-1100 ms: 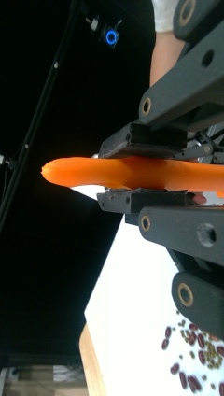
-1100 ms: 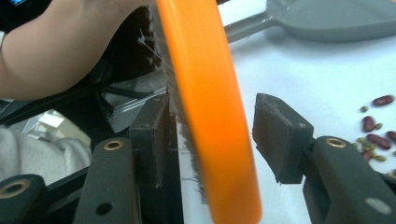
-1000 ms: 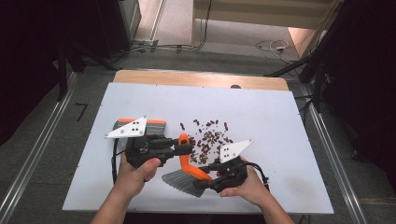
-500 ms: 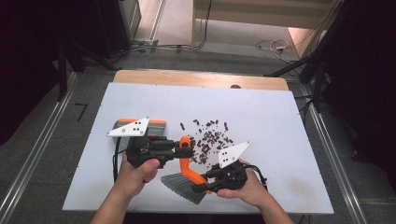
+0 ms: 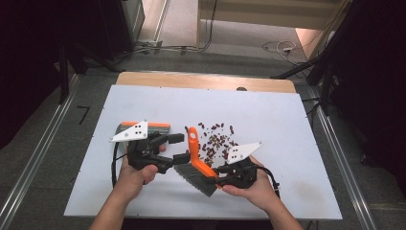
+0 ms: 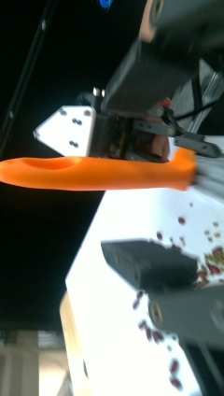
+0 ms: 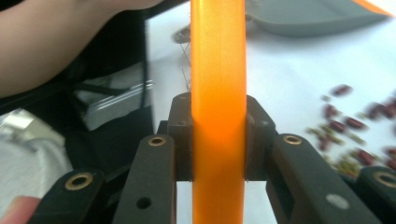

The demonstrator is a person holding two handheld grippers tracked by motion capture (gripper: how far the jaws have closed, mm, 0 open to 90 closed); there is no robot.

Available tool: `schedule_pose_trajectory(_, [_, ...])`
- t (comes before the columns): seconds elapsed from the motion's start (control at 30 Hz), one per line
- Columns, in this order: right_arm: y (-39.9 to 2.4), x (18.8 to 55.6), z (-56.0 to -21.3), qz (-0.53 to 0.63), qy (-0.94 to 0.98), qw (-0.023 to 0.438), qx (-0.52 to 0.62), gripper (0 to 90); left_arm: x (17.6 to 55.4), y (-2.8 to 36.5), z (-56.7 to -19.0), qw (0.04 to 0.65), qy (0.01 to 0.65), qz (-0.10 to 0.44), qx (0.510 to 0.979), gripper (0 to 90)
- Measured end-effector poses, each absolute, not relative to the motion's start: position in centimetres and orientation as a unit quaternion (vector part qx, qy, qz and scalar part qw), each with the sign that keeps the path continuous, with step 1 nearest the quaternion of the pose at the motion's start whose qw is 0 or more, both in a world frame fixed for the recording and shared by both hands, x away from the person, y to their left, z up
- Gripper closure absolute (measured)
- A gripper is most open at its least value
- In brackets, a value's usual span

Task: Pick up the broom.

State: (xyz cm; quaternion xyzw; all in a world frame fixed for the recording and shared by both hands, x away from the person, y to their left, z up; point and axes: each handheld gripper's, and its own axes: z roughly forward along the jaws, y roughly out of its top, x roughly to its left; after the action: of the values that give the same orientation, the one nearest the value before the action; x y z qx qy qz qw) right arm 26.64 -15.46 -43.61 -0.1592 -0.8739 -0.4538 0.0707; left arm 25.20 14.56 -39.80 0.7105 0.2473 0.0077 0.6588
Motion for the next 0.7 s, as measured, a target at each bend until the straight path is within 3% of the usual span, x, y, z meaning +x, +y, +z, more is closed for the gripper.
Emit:
schedule_pose_trajectory(0.03, [-15.5, 26.6, -43.6, -0.454, -0.874, 0.071, -0.159, 68.7, 25.3, 14.6, -39.9, 0.658, 0.254, 0.008, 0.708, 19.6])
schedule_pose_trajectory(0.2, [-16.5, 27.2, -43.2, -0.443, -0.874, 0.041, -0.195, 68.7, 25.3, 15.2, -40.3, 0.641, 0.285, 0.034, 0.712, 1.8])
schedule_pose_trajectory(0.7, [-19.3, 28.5, -41.9, -0.437, -0.86, -0.042, -0.259, 68.7, 25.2, 16.6, -42.1, 0.613, 0.329, 0.1, 0.711, 0.0])
